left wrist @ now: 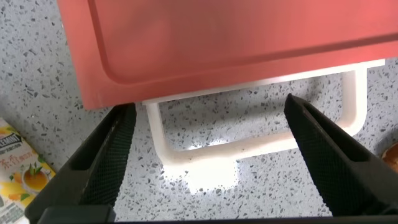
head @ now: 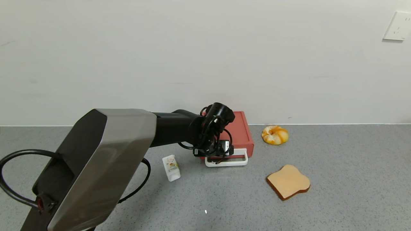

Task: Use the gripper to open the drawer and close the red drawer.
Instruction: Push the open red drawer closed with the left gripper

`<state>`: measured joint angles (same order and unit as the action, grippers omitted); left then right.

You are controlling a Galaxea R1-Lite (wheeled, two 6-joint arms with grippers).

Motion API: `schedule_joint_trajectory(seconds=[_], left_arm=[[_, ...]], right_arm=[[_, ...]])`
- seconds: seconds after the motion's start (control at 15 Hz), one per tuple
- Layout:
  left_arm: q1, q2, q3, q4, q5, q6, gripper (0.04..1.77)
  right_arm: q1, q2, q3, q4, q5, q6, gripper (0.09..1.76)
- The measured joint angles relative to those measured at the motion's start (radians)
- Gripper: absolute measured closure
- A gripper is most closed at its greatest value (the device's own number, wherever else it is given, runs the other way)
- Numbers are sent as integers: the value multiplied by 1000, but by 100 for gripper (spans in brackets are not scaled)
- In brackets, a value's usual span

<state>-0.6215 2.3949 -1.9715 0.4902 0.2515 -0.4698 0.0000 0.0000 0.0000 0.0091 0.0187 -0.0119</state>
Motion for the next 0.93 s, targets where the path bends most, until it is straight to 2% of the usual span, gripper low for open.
schedule_joint_trajectory(seconds=[0.53, 0.93], left_arm=[[7, 4, 0, -13, 0, 8, 9], [-6, -39, 5, 89, 1, 3, 9]], right_arm=[[0, 0, 0, 0, 0, 0, 10], [0, 0, 0, 0, 0, 0, 10]])
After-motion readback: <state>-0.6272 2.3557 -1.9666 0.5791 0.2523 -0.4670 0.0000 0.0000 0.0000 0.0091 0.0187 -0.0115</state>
